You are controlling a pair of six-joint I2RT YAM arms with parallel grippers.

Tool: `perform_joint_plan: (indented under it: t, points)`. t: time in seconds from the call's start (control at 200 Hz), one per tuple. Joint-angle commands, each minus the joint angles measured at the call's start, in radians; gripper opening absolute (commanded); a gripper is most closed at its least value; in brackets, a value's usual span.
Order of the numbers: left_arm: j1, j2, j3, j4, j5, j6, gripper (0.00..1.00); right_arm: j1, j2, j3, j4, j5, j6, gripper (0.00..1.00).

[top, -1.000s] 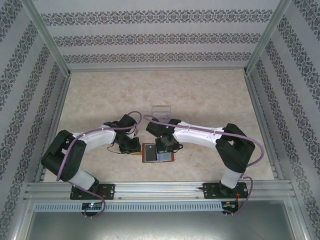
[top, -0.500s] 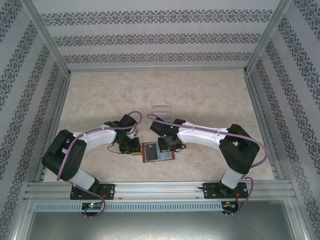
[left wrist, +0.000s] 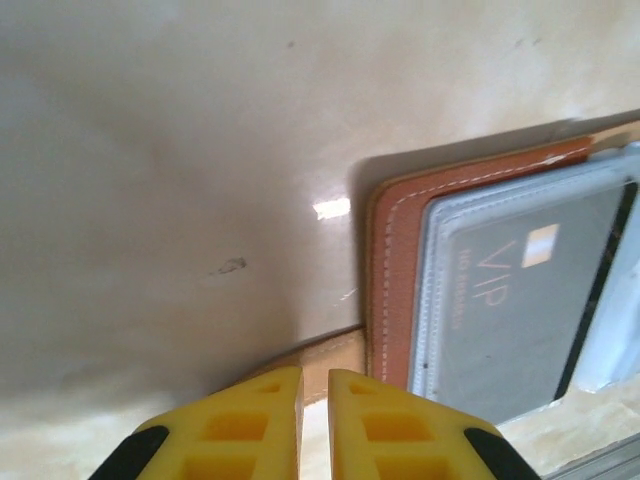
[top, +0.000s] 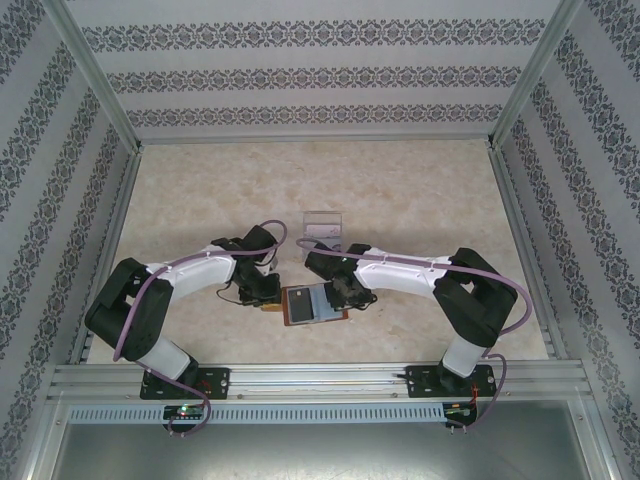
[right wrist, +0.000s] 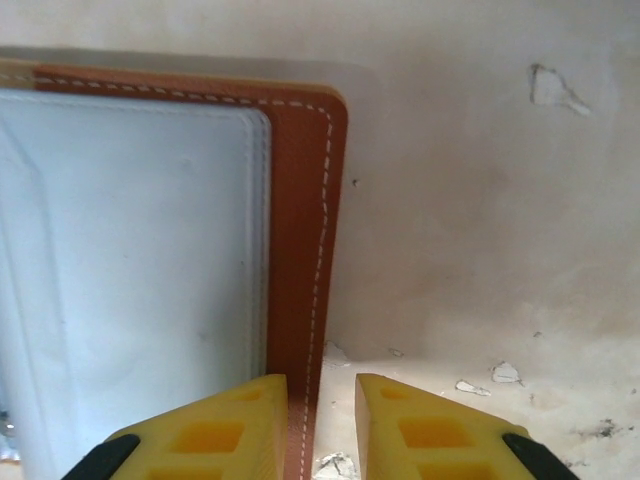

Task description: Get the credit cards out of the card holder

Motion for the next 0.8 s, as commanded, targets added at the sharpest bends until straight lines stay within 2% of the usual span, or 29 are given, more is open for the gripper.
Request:
perform_joint_plan:
  t: [0.0, 0.17, 0.28, 0.43, 0.794]
  points:
    - [-0.027, -0.024, 0.047, -0.052, -0.019, -0.011, 0.15, -0.010, -0.041, -0.019, -0.012, 0.012, 0.005, 0.24]
    - [-0.063, 0.014, 0.090, -0.012, 0.017, -0.027, 0.14, -0.010, -0.110, -0.026, -0.010, -0.015, 0.023, 0.24]
    - [-0.076, 0.051, 0.100, 0.032, 0.049, -0.041, 0.08, -0.013, -0.141, -0.023, -0.004, -0.033, 0.024, 0.24]
    - [-0.085, 0.072, 0.083, 0.070, 0.060, -0.053, 0.05, -0.028, -0.167, -0.009, 0.025, -0.084, 0.017, 0.22]
    - [-0.085, 0.108, 0.040, 0.128, 0.045, -0.046, 0.03, -0.078, -0.117, -0.065, 0.335, -0.390, 0.059, 0.16]
